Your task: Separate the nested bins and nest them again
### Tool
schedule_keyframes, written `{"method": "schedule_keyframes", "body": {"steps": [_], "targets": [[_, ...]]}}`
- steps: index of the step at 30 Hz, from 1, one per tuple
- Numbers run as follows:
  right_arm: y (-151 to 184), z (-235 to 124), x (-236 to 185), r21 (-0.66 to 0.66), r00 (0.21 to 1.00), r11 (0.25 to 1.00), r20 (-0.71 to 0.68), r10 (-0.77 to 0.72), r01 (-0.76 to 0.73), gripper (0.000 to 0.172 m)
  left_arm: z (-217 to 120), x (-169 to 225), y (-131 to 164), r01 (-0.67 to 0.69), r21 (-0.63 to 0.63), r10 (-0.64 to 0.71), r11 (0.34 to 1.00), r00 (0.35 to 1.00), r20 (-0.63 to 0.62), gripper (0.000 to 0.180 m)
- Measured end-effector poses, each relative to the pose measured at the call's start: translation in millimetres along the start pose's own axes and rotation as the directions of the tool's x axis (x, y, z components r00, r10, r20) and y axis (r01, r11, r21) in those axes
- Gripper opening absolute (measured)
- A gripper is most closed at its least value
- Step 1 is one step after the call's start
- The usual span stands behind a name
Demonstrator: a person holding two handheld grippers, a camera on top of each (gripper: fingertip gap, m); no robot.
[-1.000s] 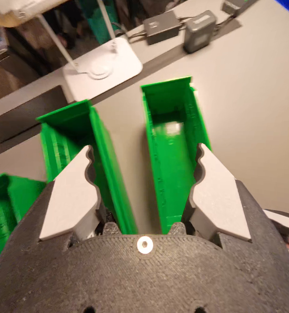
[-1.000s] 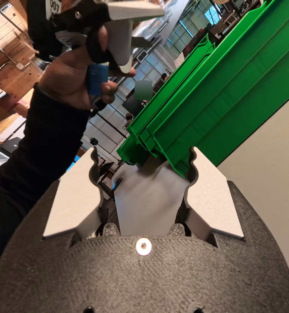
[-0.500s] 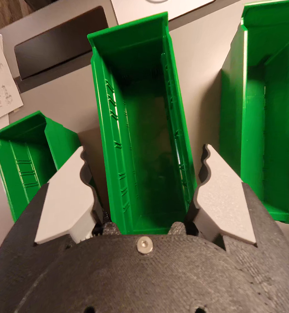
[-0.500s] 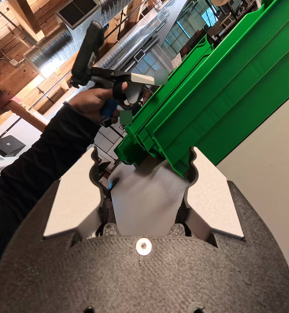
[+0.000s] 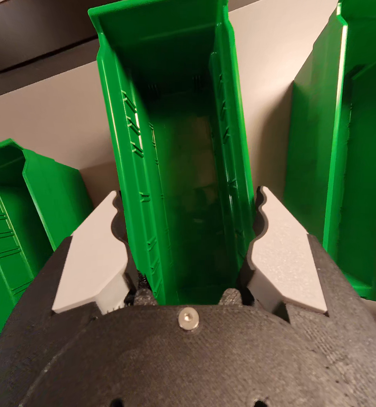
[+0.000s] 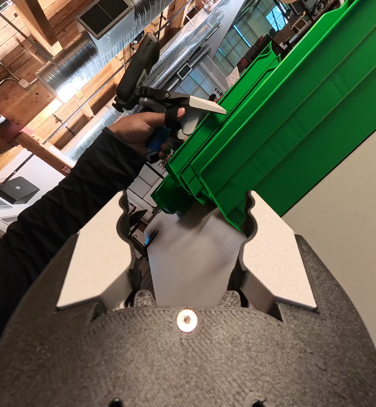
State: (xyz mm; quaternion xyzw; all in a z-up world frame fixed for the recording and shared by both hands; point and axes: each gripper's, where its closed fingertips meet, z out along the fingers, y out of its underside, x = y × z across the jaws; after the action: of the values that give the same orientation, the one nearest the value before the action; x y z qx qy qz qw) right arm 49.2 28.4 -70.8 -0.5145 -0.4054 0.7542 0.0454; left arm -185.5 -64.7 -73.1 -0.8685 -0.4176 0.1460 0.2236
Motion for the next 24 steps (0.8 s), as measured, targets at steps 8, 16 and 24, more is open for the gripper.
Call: {"method": "schedule_keyframes", "body": {"steps": [8,16,24], "targets": [[0.5,0.4,0.2,-0.002,1.0,1.0,-0.002,-0.001,0.001,0.105,-3.9,-4.1,-2.8,-0.014,0.036,0.013,0.999,0.999,0.039,0.104],[0.9,0.5,0.0,-0.004,1.0,1.0,-0.003,-0.004,0.004,0.105,-13.1,-3.4,-4.3,-0.016,0.05,0.014,0.999,0.999,0.04,0.101],[0.8,0.4,-0.5,-0.002,1.0,1.0,0.0,-0.004,0.004,0.105,-21.0,-1.6,-6.9,-0.029,0.062,0.026,0.998,0.998,0.05,0.101]]}}
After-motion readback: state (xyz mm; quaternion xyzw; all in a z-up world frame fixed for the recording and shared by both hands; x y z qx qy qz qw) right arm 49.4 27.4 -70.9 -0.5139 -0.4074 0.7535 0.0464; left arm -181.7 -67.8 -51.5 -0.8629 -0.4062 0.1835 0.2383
